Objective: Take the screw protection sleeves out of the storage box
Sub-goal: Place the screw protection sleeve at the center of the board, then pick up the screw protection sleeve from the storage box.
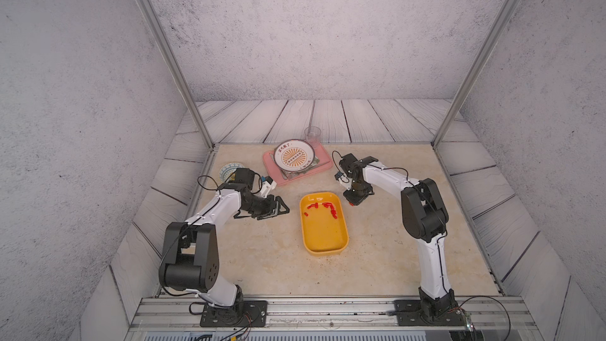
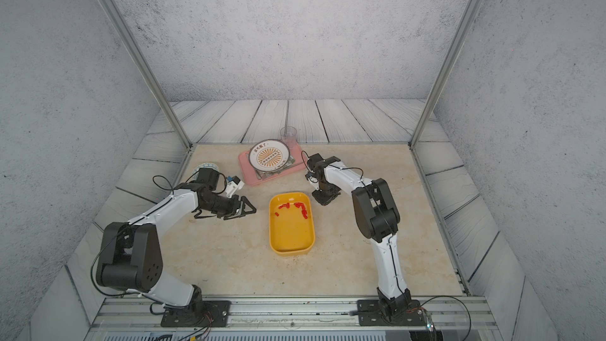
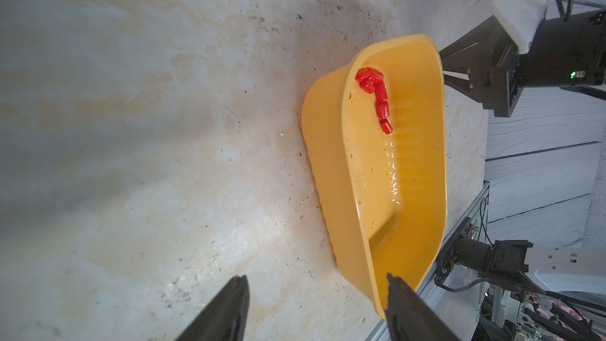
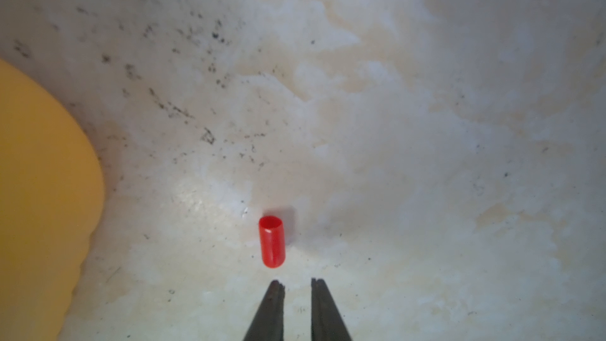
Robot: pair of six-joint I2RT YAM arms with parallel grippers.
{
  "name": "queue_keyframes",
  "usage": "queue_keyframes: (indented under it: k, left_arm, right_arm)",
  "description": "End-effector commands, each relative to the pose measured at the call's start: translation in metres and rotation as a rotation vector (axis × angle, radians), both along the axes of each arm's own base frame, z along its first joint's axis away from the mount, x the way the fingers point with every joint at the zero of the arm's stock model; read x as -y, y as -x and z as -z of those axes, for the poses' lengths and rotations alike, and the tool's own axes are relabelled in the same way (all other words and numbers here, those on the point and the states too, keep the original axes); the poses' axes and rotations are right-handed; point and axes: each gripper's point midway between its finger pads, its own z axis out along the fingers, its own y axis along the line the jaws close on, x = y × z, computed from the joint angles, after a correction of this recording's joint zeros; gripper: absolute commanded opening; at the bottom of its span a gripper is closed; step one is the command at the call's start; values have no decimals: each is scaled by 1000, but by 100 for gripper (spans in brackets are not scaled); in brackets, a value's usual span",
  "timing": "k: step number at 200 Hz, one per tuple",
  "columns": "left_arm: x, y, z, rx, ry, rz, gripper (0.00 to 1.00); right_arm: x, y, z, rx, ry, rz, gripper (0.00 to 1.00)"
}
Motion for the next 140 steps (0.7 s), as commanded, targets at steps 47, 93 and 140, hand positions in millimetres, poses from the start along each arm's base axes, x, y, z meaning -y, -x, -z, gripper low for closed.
queue_keyframes:
  k: [47, 93, 140]
  left_arm:
    - [-2, -5, -14, 54, -5, 15, 71]
    - [-7, -7, -14, 70, -40, 19, 70]
    - [-19, -14, -13, 74, -60, -29, 71]
  right_arm:
    - [-31, 32, -51, -55, -198, -42, 29]
    - [-76, 62, -77, -8, -248, -187, 32]
    - [-128, 78, -67, 12, -302, -265, 32]
